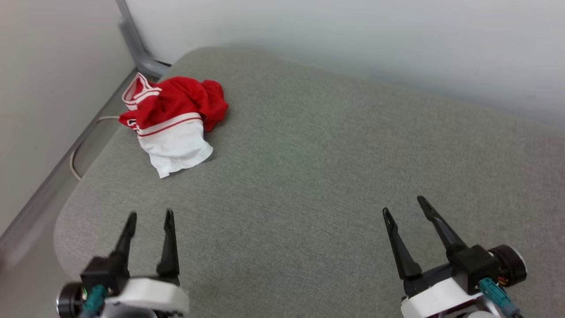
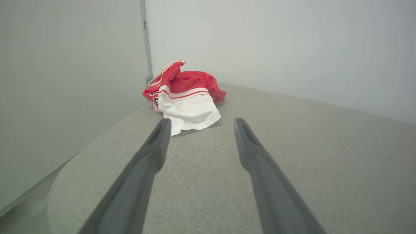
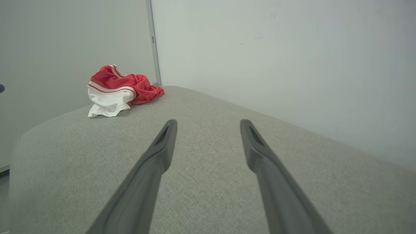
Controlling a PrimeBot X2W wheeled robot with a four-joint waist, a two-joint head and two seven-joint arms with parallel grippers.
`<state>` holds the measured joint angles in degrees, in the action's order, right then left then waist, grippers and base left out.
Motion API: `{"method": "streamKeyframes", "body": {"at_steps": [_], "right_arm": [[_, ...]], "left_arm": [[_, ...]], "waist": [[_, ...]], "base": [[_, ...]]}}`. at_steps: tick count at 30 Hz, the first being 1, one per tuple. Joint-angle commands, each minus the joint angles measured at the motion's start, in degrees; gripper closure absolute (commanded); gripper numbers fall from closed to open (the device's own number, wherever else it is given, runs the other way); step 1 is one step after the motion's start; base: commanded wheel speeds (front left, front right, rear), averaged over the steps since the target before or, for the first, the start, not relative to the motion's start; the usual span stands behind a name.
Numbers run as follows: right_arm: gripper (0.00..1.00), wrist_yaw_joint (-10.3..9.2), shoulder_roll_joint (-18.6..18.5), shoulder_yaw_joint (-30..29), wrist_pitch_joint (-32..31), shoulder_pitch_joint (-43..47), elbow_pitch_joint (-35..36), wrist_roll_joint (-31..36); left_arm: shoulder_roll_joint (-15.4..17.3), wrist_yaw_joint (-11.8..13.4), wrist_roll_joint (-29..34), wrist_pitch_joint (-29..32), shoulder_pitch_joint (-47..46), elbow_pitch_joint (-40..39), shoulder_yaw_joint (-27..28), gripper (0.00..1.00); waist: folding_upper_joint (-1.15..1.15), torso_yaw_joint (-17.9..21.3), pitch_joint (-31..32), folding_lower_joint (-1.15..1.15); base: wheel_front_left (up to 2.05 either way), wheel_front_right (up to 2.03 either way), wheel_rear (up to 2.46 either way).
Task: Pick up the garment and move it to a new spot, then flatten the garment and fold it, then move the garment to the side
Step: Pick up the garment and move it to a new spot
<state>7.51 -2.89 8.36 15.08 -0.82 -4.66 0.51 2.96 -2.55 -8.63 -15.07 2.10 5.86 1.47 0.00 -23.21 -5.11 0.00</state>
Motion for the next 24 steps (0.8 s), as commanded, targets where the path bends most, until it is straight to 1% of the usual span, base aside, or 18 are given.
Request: {"method": "streamKeyframes", "body": {"at_steps": [1, 2, 6, 7, 8, 9, 12, 14, 17, 19, 21, 24], "right_arm": [[0.0, -0.04, 0.03, -0.26, 0.13, -1.16, 0.62, 0.95], [0.0, -0.04, -0.38, -0.64, 0.14, -1.53, 1.39, 1.7], [0.0, -0.04, -2.11, -0.88, 0.13, -2.49, 2.97, 2.65], [0.0, -0.04, -2.11, -0.88, 0.13, -2.49, 2.97, 2.65], [0.0, -0.05, -3.09, -1.18, 0.14, -3.25, 3.81, 2.82], [0.0, -0.05, -3.09, -1.18, 0.14, -3.25, 3.81, 2.82], [0.0, -0.04, -4.38, -1.77, 0.14, -4.45, 5.2, 2.95], [0.0, -0.04, -5.06, -1.84, 0.14, -5.11, 6.32, 3.12], [0.0, -0.05, -5.85, -1.98, 0.14, -6.07, 8.06, 3.28], [0.0, -0.04, -6.32, -1.69, 0.14, -6.59, 9.38, 3.3], [0.0, -0.04, -6.69, -1.53, 0.14, -7.33, 10.64, 3.56], [0.0, -0.04, -6.83, -1.62, 0.02, -8.34, 12.63, 3.6]], "left_arm": [[0.28, -0.5, 0.52, -0.16, -2.19, -0.22, 0.8, 0.0], [0.92, -1.39, -0.18, -0.15, -5.5, 1.11, 2.27, 0.0], [5.14, -3.3, -1.99, 0.78, -14.72, 7.39, 3.56, 0.0], [5.14, -3.3, -1.99, 0.78, -14.72, 7.39, 3.56, 0.0], [7.91, -3.99, -3.36, 5.23, -19.9, 10.57, 3.18, 0.0], [7.91, -3.99, -3.36, 5.23, -19.9, 10.57, 3.18, 0.0], [11.69, -4.62, -7.09, 13.94, -28.04, 14.12, 2.2, 0.0], [13.67, -4.85, -11.54, 20.41, -32.99, 15.11, 1.7, 0.0], [18.46, -4.85, -16.5, 31.92, -38.3, 15.44, -1.58, 0.0], [21.2, -4.88, -19.52, 38.75, -41.78, 15.81, -2.74, 0.0], [23.25, -4.89, -21.9, 44.73, -44.57, 16.77, -3.7, 0.0], [25.31, -4.9, -25.93, 51.93, -48.1, 18.62, -4.43, 0.0]], "waist": [[0.0, 1.45, -3.3, 0.0], [0.0, 1.89, -5.53, 0.0], [0.0, 3.02, -10.07, 0.0], [0.0, 3.02, -10.07, 0.0], [0.0, 3.6, -12.32, 0.0], [0.0, 3.6, -12.32, 0.0], [0.0, 4.46, -15.54, 0.0], [0.0, 5.17, -17.59, 0.0], [0.0, 6.22, -20.56, 0.0], [0.0, 7.04, -22.34, 0.0], [0.0, 8.01, -24.03, 0.0], [0.0, 9.37, -26.45, 0.0]], "base": [[0.0, 0.0, 0.0], [0.0, 0.0, 0.0], [0.0, 0.0, 0.0], [0.0, 0.0, 0.0], [0.0, 0.0, 0.0], [0.0, 0.0, 0.0], [0.0, 0.0, 0.0], [0.0, 0.0, 0.0], [0.0, 0.0, 0.0], [0.0, 0.0, 0.0], [0.0, 0.0, 0.0], [0.0, 0.0, 0.0]]}}
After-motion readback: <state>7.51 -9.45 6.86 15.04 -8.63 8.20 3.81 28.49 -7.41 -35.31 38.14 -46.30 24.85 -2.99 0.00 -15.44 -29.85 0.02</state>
